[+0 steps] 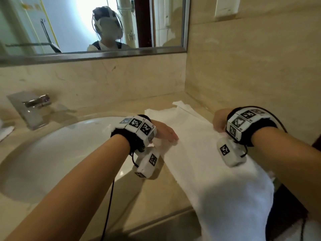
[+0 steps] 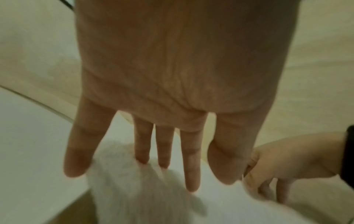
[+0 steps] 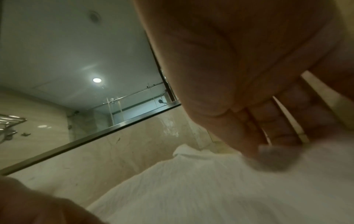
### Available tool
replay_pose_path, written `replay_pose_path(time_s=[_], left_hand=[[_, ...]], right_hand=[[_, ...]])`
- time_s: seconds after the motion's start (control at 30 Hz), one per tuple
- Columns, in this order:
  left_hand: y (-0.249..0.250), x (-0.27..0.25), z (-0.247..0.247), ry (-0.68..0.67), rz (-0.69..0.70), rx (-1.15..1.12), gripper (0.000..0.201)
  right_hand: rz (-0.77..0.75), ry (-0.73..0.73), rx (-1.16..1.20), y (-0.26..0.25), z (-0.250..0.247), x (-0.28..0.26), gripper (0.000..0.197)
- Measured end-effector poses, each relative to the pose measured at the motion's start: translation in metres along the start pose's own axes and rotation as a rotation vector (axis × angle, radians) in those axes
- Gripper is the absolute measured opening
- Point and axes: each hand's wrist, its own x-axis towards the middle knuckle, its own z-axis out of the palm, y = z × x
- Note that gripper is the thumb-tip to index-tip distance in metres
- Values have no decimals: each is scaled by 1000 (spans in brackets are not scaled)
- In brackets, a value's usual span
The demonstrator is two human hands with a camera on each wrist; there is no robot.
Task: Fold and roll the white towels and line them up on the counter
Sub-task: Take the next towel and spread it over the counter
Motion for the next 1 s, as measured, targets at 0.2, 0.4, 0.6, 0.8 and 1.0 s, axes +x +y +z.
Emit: replay_pose_path(time_s=[0.2, 0.4, 0.6, 0.8, 1.0], left_hand=[[-30, 25, -49, 338, -48, -136, 32], [-62, 76, -73, 407, -162, 2, 39], [-80, 107, -72, 401, -176, -65, 25], [-105, 117, -76, 495, -269, -296, 12], [-114, 103, -71, 430, -314, -317, 19]], right_hand=[[-116, -8, 171, -48, -44, 21, 33], [-115, 31, 54, -63, -8, 126, 22], [-129, 94, 212, -68, -7, 126, 28], [-46, 131, 445, -57, -1, 137, 29], [-52, 117, 378, -61, 5, 144, 36]])
